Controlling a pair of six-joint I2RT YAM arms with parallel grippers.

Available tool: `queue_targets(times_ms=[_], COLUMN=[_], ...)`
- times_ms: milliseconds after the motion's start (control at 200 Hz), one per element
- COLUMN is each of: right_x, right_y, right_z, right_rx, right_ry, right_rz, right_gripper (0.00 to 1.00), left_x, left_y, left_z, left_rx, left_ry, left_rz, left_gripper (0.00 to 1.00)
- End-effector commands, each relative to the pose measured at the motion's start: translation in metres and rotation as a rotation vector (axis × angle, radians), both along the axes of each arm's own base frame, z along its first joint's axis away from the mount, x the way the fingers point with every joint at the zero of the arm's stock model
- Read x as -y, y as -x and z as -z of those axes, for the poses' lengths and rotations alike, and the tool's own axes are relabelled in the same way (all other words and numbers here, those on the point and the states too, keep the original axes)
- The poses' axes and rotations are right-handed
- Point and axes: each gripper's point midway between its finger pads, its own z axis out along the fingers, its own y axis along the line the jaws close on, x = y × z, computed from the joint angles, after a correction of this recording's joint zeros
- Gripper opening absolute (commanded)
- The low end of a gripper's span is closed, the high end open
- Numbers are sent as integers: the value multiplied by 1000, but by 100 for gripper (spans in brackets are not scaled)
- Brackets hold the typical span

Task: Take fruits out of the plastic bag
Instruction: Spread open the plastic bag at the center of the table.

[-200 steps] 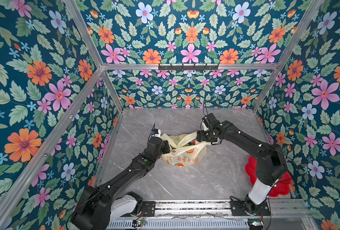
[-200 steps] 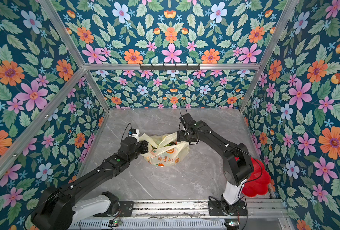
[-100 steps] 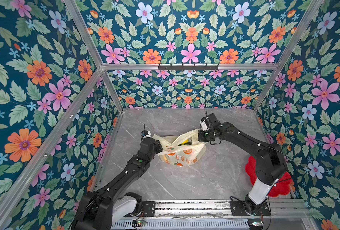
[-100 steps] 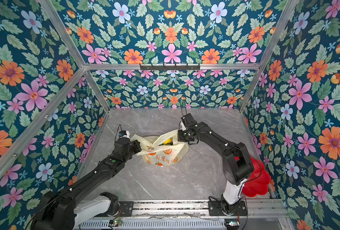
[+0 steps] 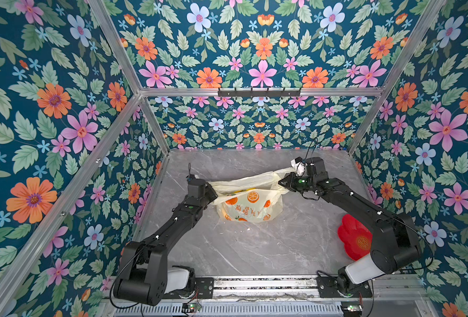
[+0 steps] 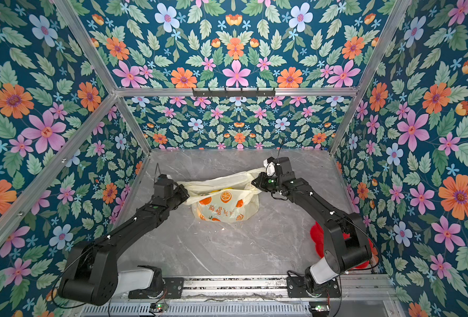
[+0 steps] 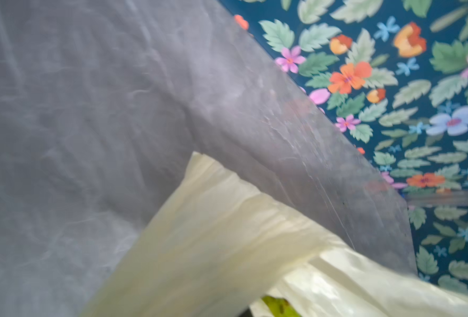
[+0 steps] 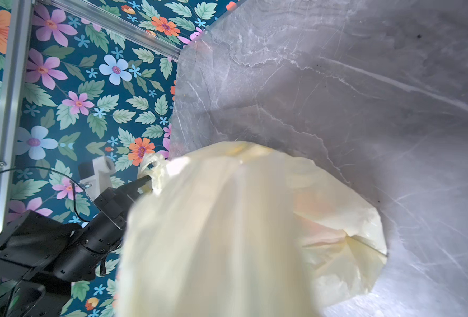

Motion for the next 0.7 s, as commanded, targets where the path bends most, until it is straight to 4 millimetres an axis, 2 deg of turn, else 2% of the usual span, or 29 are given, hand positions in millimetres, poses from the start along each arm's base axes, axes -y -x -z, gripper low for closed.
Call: queue_targets(times_ms=[0, 65, 140, 210, 315, 425, 550, 695], right_x=[-6, -3, 1, 4, 2, -4, -4, -3], right_y=[-2, -1, 1, 4, 14, 24, 29, 34], right_z=[-8, -9, -11, -10, -11, -9, -8, -7], right_rx=[33, 45, 66, 86, 125, 156, 168, 192], right_ry=[-28, -16, 12, 46, 92, 148, 154, 171], right_rz=[-5, 11, 32, 46, 46, 36, 48, 45], right_gripper=[0, 0, 0, 0, 0, 0, 0, 0], left_x=[26, 29, 21, 7, -15, -30, -29, -11], left_y=[-5, -5, -3, 2, 15, 29, 42, 45], left_z=[-11, -11, -11, -10, -13, -27, -30, -18], left_rx=[18, 6, -15, -42, -77, -63, -81, -114], left_ry=[-78, -75, -116, -154, -203, -232, -226, -178], left_rz=[91, 93, 49, -13, -110, -183, -200, -140], left_gripper=[5, 16, 28, 36, 54, 67, 76, 81])
